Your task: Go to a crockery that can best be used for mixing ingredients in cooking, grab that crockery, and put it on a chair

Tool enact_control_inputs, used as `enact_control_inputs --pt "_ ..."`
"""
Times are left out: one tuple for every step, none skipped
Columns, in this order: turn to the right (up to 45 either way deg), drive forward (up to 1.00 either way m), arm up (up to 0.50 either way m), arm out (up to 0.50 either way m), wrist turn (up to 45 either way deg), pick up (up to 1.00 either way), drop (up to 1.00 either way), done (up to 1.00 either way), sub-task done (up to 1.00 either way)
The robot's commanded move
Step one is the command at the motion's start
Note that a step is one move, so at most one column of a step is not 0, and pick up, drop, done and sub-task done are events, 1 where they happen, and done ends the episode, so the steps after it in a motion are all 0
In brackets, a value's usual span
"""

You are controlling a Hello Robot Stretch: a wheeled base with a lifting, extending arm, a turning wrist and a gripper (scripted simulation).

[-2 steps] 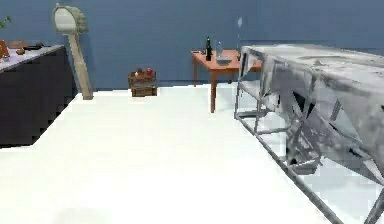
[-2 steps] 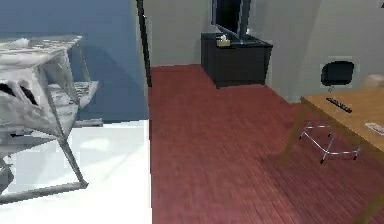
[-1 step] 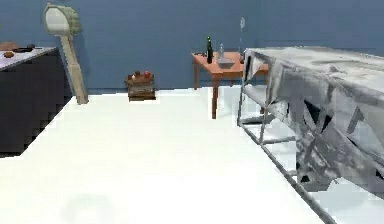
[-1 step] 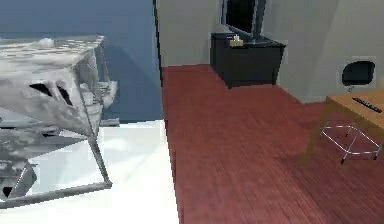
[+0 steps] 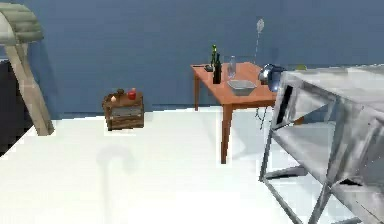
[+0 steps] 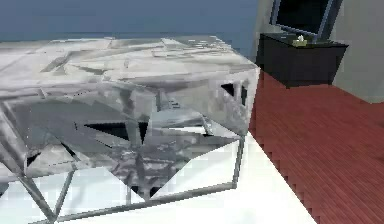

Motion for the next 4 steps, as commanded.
enact_control_inputs --pt "6.0 0.0 0.0 0.0 0.0 0.0 0.0 0.0 0.0" --pt "0.0 0.8 0.0 0.0 0.0 0.0 0.0 0.0 0.0" --pt "-45.0 0.0 0.0 0.0 0.0 0.0 0.0 0.0 0.0" --pt "-30.0 0.0 0.0 0.0 0.0 0.0 0.0 0.0 0.0"
